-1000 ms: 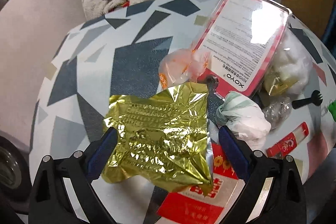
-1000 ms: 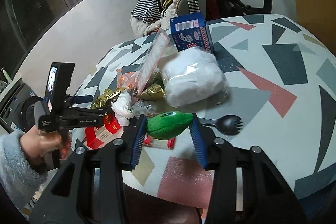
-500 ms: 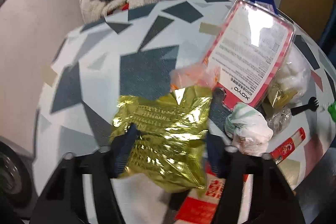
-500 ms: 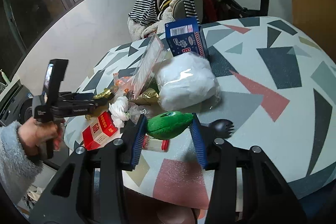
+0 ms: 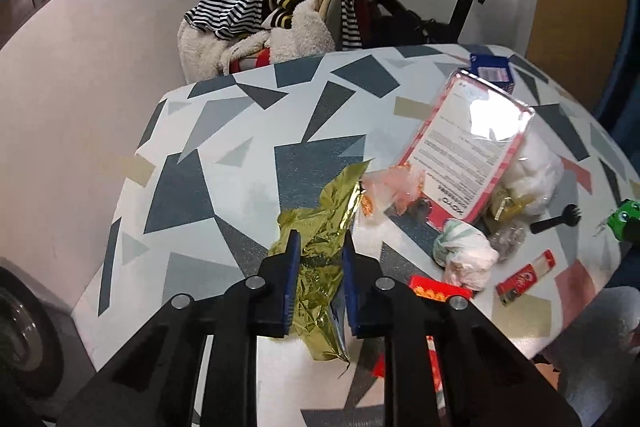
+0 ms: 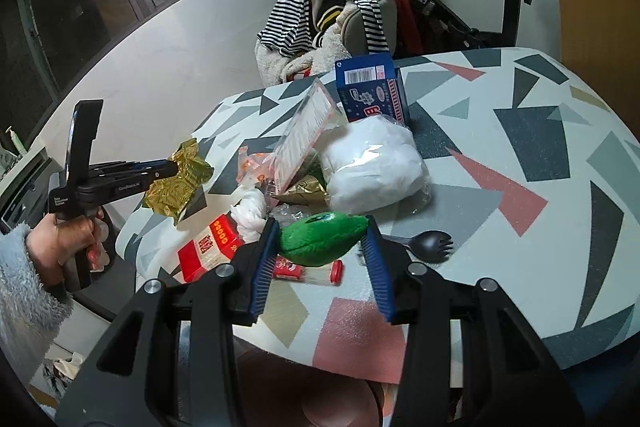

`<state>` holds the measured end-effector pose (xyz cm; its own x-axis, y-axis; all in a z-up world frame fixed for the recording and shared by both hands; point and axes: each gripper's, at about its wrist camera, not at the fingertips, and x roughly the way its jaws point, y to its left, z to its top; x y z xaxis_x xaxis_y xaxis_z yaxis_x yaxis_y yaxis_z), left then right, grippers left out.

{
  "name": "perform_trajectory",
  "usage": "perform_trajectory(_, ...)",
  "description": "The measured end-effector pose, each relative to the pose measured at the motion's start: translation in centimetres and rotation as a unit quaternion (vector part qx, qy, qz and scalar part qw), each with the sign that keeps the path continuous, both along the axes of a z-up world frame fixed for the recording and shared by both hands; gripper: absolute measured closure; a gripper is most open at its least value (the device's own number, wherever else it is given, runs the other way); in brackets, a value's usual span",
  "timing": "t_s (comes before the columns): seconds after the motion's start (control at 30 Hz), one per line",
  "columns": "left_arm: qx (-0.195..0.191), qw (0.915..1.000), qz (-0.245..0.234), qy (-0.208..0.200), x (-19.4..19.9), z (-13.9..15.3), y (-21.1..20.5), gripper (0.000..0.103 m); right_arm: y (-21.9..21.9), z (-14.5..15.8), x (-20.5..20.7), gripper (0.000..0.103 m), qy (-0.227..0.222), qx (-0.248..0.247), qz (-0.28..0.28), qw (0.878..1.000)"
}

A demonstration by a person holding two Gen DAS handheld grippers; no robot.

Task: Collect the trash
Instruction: 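Grasp the gold foil wrapper with the left gripper while the right gripper holds the green clip, then carry the gold foil and green clip down into the brown bin with both grippers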

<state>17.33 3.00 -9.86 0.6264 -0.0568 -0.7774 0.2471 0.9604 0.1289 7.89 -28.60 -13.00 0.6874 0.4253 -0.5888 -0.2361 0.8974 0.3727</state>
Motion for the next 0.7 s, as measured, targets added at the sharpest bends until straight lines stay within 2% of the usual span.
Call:
perform_trajectory(0.07, -0.01, 0.9999, -0.004, -0.003, -0.5, 0.5, 0.4, 0.09, 0.1, 0.4, -0.5, 0.059, -0.004, -0.003, 0.002, 1.0)
perform_trajectory(0.3, -0.055, 0.9984, -0.003, -0.011, -2.3, 1.9, 1.9, 0.093, 0.8, 1.3, -1.6, 0.059, -0.014, -0.012, 0.007, 1.0)
perform_trajectory(0.5, -0.118, 0.9929, 0.014, -0.003, -2.9, 2.5, 5.0, 0.093, 1.0, 1.5, -2.1, 0.059, -0.017, -0.012, 0.01, 1.0)
perform_trajectory(0.7, -0.137, 0.9903, 0.023, 0.006, -3.4, 1.7, 6.7, 0.093, 1.5, 1.4, -1.9, 0.059, -0.013, -0.016, 0.016, 1.0)
